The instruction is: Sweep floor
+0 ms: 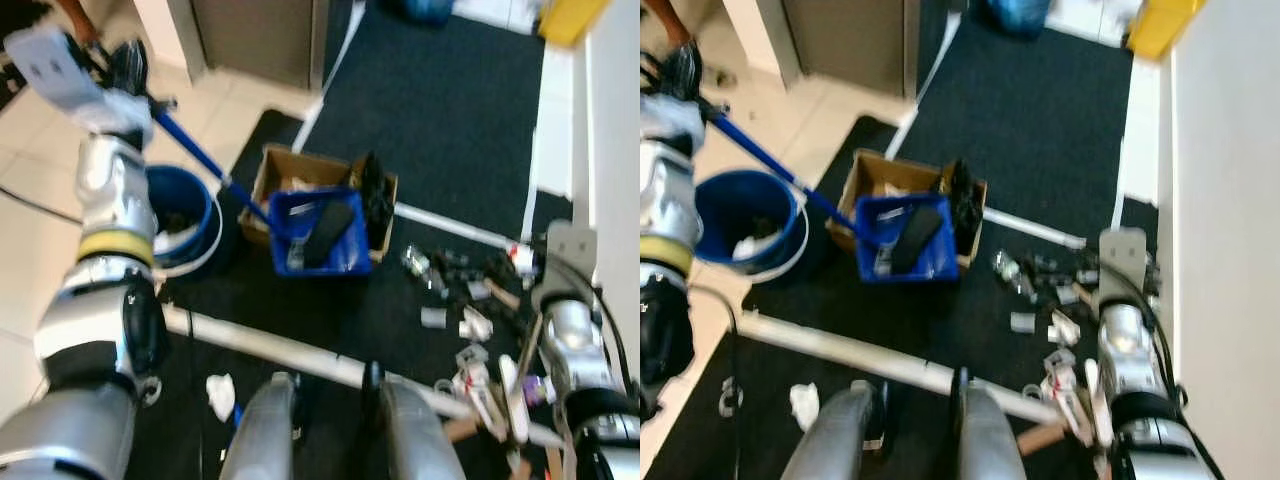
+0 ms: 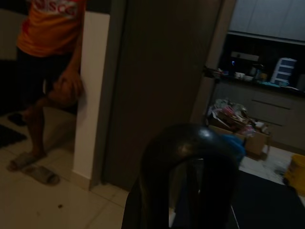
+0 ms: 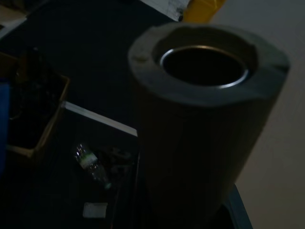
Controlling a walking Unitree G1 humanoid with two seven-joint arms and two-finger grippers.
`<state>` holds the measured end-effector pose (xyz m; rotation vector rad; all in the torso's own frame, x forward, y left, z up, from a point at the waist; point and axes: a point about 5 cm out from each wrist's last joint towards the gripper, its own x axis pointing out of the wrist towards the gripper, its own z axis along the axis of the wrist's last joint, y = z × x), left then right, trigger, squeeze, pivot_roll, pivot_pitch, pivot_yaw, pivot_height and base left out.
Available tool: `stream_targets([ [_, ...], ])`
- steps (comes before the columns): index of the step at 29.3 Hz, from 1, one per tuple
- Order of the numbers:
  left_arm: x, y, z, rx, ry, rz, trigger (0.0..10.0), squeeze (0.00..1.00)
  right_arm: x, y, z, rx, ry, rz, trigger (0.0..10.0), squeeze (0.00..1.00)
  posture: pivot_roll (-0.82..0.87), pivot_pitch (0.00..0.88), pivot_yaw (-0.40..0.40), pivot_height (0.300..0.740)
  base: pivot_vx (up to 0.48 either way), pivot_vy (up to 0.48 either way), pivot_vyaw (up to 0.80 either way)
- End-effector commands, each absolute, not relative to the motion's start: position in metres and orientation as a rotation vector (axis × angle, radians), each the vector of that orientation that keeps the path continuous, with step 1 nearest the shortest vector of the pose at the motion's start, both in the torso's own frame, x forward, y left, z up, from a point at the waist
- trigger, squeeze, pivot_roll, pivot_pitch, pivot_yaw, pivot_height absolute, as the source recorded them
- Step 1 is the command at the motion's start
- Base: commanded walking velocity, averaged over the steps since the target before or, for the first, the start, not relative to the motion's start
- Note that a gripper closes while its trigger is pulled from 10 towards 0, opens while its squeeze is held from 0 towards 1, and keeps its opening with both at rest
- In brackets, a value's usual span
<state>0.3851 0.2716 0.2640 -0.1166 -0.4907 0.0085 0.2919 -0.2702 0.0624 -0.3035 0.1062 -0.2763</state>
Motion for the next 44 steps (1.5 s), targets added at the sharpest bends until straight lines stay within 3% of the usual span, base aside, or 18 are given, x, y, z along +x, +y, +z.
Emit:
stream_targets([
  [1, 0.38, 0.279, 0.298, -0.065, -0.631, 0.044, 10.0, 0.0, 0.288, -0.274, 0.063, -0.318, 0.1, -0.278, 10.0, 0.0, -0.02, 0.286, -0.08, 0.74, 0.0, 0.0, 0.0],
  [9, 0.382, 0.275, 0.317, -0.008, -0.665, 0.044, 10.0, 0.0, 0.283, -0.274, 0.063, -0.319, 0.101, -0.277, 10.0, 0.0, -0.02, 0.289, -0.077, 0.74, 0.0, 0.0, 0.0],
  [19, 0.386, 0.265, 0.335, 0.169, -0.666, 0.045, 10.0, 0.0, 0.28, -0.269, 0.065, -0.316, 0.097, -0.261, 10.0, 0.0, -0.03, 0.298, -0.078, 0.74, 0.0, 0.0, 0.0],
  [21, 0.387, 0.257, 0.343, 0.275, -0.67, 0.036, 10.0, 0.0, 0.28, -0.269, 0.065, -0.314, 0.095, -0.263, 10.0, 0.0, -0.03, 0.298, -0.078, 0.74, 0.0, 0.0, 0.0],
  [25, 0.387, 0.255, 0.351, 0.293, -0.685, 0.046, 10.0, 0.0, 0.28, -0.268, 0.066, -0.31, 0.089, -0.259, 10.0, 0.0, -0.03, 0.301, -0.074, 0.74, 0.0, 0.0, 0.0],
  [35, 0.393, 0.252, 0.341, 0.073, -0.658, 0.0, 10.0, 0.0, 0.281, -0.259, 0.062, -0.3, 0.1, -0.247, 10.0, 0.0, -0.02, 0.274, -0.062, 0.74, 0.0, 0.0, 0.0],
  [40, 0.394, 0.247, 0.341, -0.161, -0.709, -0.063, 10.0, 0.0, 0.292, -0.25, 0.064, -0.274, 0.093, -0.246, 10.0, 0.0, 0.01, 0.206, -0.041, 0.74, 0.0, 0.0, 0.0],
  [44, 0.394, 0.246, 0.34, -0.255, -0.737, -0.098, 10.0, 0.0, 0.299, -0.243, 0.065, -0.256, 0.088, -0.243, 10.0, 0.0, 0.03, 0.176, -0.035, 0.74, 0.0, 0.0, 0.0],
])
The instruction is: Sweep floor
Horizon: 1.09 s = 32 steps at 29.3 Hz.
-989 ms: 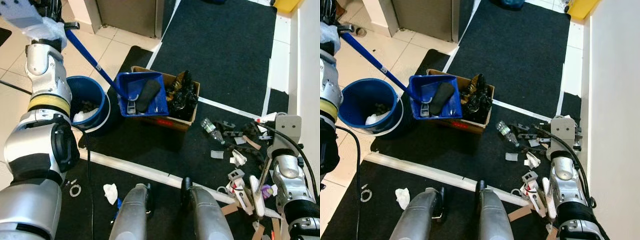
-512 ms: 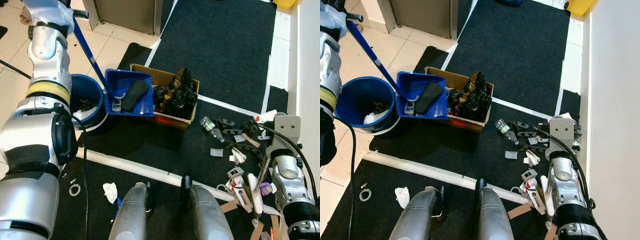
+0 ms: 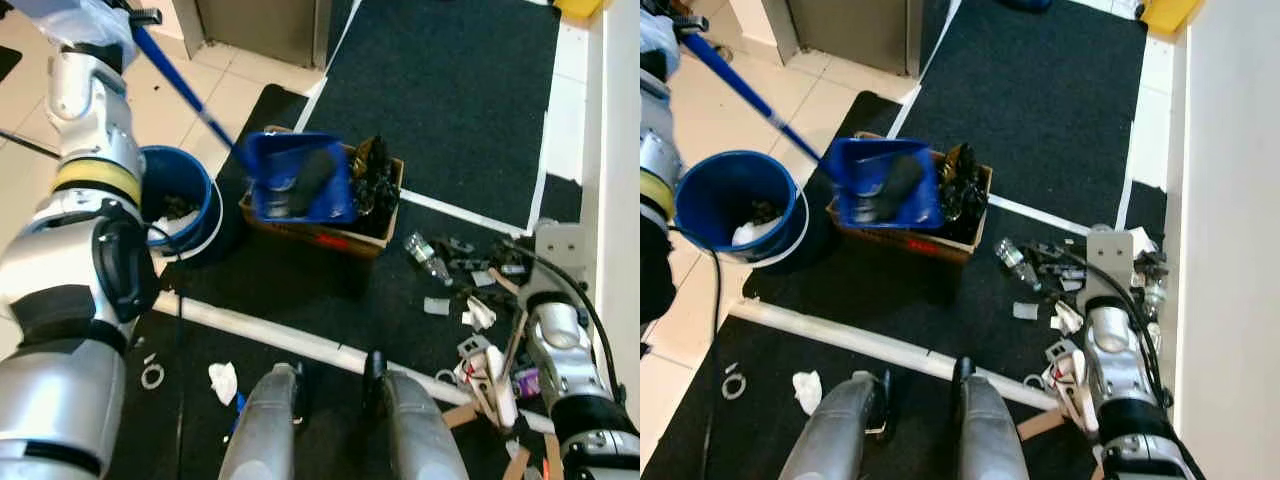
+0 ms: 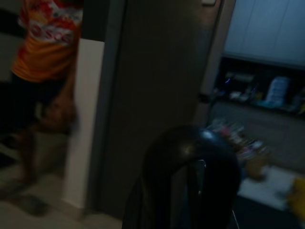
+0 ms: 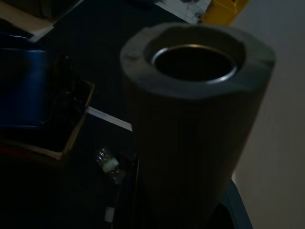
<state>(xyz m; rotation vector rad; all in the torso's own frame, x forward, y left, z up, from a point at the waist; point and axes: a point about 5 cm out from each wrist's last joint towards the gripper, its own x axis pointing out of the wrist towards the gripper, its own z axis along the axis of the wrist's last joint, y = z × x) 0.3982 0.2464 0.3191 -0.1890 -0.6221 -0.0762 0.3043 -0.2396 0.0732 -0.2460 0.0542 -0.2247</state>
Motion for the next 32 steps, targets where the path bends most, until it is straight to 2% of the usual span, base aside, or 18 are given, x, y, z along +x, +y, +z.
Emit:
stream_targets([
  [1, 0.394, 0.246, 0.338, -0.275, -0.739, -0.105, 10.0, 0.0, 0.301, -0.242, 0.065, -0.252, 0.089, -0.242, 10.0, 0.0, 0.04, 0.165, -0.034, 0.74, 0.0, 0.0, 0.0],
  [7, 0.389, 0.253, 0.32, -0.279, -0.746, -0.104, 10.0, 0.0, 0.309, -0.231, 0.061, -0.232, 0.105, -0.23, 10.0, 0.0, 0.08, 0.092, -0.024, 0.74, 0.0, 0.0, 0.0],
  [17, 0.376, 0.277, 0.285, -0.306, -0.725, -0.013, 10.0, 0.0, 0.318, -0.224, 0.061, -0.215, 0.119, -0.228, 10.0, 0.0, 0.12, 0.043, -0.023, 0.74, 0.0, 0.0, 0.0],
  [21, 0.374, 0.277, 0.277, -0.307, -0.716, -0.013, 10.0, 0.0, 0.32, -0.223, 0.061, -0.212, 0.118, -0.227, 10.0, 0.0, 0.13, 0.038, -0.022, 0.74, 0.0, 0.0, 0.0],
  [32, 0.376, 0.266, 0.268, -0.325, -0.696, -0.032, 10.0, 0.0, 0.322, -0.224, 0.06, -0.213, 0.12, -0.232, 10.0, 0.0, 0.13, 0.03, -0.015, 0.74, 0.329, 0.0, 0.0],
])
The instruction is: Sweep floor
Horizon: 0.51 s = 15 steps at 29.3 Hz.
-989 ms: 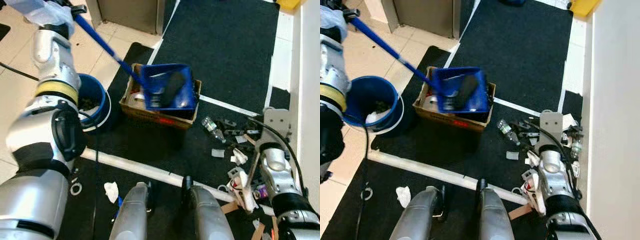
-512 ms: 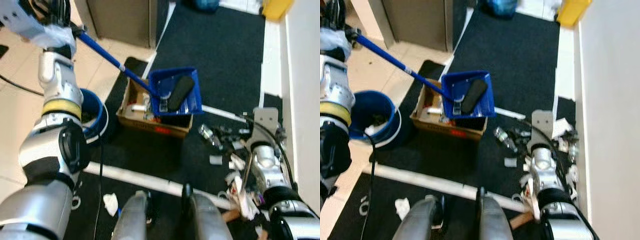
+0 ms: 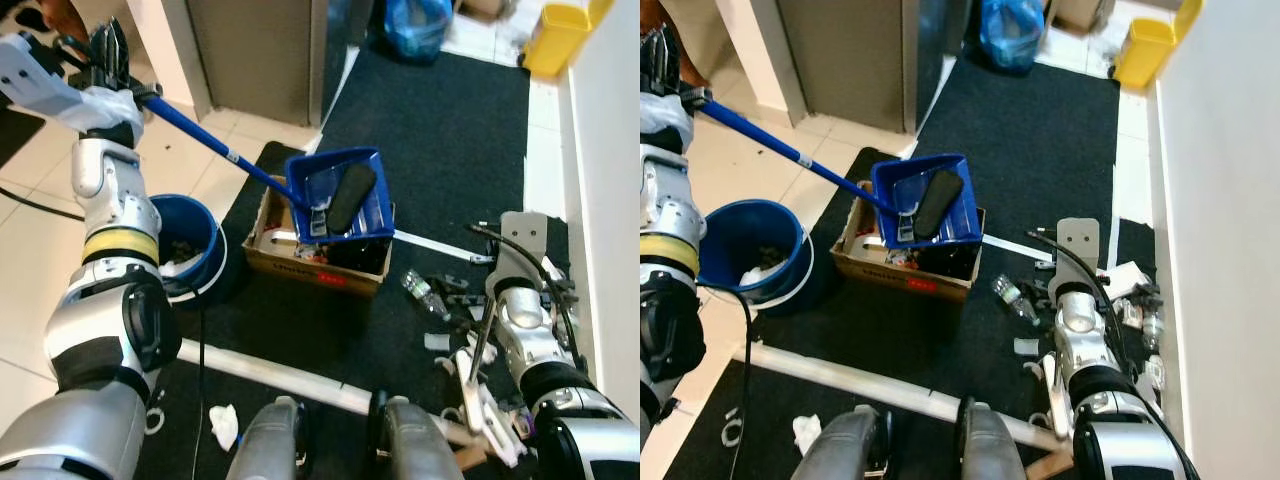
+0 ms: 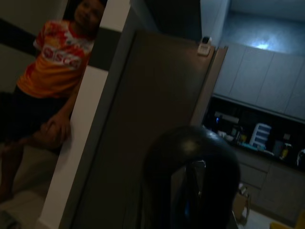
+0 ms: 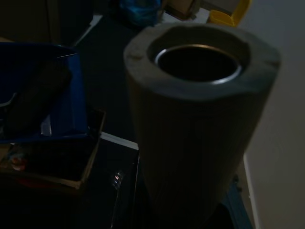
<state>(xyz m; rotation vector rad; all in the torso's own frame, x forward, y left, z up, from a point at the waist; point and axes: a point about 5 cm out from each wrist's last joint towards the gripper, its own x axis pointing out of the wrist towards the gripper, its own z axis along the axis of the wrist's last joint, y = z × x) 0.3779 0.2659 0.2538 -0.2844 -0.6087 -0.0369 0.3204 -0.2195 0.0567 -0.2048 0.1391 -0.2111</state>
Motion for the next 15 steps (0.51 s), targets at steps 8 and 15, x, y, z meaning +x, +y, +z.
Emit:
stream_targets([
  [8, 0.3753, 0.262, 0.267, -0.331, -0.692, -0.041, 10.0, 0.0, 0.3209, -0.2275, 0.0593, -0.212, 0.121, -0.245, 10.0, 0.0, 0.13, 0.032, -0.013, 0.74, 0.376, 0.0, 0.0],
  [15, 0.3754, 0.2581, 0.265, -0.336, -0.68, -0.05, 10.0, 0.0, 0.321, -0.2279, 0.059, -0.214, 0.121, -0.243, 10.0, 0.0, 0.13, 0.032, -0.013, 0.74, 0.389, 0.0, 0.0],
])
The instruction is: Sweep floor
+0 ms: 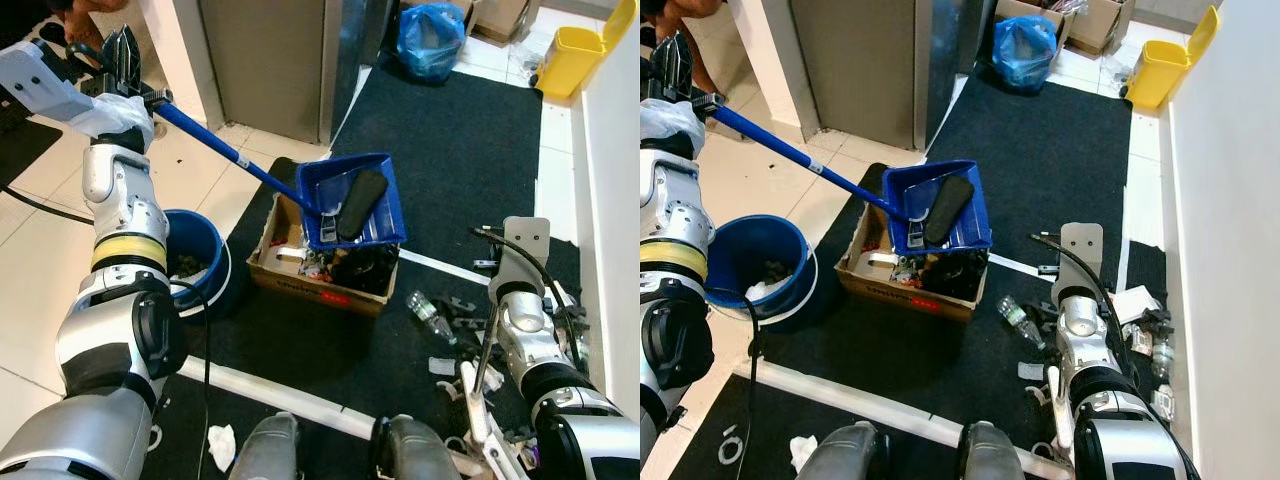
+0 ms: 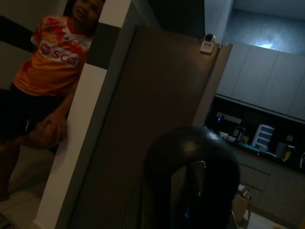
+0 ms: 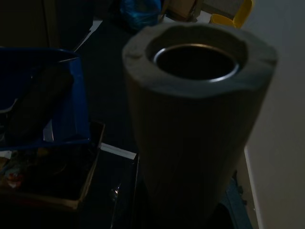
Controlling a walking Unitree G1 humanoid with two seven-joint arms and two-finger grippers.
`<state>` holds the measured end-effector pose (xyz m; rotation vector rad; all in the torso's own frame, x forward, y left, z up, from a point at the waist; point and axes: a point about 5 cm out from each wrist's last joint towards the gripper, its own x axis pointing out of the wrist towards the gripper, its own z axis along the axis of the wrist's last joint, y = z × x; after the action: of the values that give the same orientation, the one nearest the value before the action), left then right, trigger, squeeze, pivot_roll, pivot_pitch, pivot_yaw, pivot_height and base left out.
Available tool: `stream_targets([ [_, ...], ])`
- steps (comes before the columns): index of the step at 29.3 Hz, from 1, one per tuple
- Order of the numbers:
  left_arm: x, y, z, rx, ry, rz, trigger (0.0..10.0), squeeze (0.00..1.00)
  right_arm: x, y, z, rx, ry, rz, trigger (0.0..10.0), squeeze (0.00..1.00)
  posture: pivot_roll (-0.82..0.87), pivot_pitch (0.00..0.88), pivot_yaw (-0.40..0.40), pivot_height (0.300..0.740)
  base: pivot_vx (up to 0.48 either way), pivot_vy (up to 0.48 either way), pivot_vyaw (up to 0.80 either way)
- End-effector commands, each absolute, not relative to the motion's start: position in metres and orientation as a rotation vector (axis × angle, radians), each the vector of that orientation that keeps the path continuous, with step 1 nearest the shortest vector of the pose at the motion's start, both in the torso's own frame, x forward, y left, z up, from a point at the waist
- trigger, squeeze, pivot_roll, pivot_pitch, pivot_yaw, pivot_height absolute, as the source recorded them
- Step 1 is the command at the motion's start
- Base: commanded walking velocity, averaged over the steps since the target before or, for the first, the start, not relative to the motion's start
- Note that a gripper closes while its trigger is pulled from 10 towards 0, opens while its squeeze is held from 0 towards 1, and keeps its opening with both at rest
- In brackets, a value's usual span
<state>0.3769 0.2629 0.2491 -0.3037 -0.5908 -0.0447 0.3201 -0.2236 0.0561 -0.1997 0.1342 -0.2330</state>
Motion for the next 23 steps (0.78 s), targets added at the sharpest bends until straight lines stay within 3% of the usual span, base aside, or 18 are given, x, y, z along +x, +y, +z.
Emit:
stream_targets([
  [1, 0.376, 0.257, 0.264, -0.34, -0.677, -0.053, 10.0, 0.0, 0.321, -0.228, 0.059, -0.215, 0.12, -0.242, 10.0, 0.0, 0.13, 0.03, -0.013, 0.74, 0.412, 0.0, 0.0],
  [23, 0.377, 0.238, 0.255, -0.367, -0.641, -0.093, 10.0, 0.0, 0.32, -0.23, 0.059, -0.219, 0.116, -0.249, 10.0, 0.0, 0.13, 0.036, -0.008, 0.74, 0.42, 0.0, 0.0],
])
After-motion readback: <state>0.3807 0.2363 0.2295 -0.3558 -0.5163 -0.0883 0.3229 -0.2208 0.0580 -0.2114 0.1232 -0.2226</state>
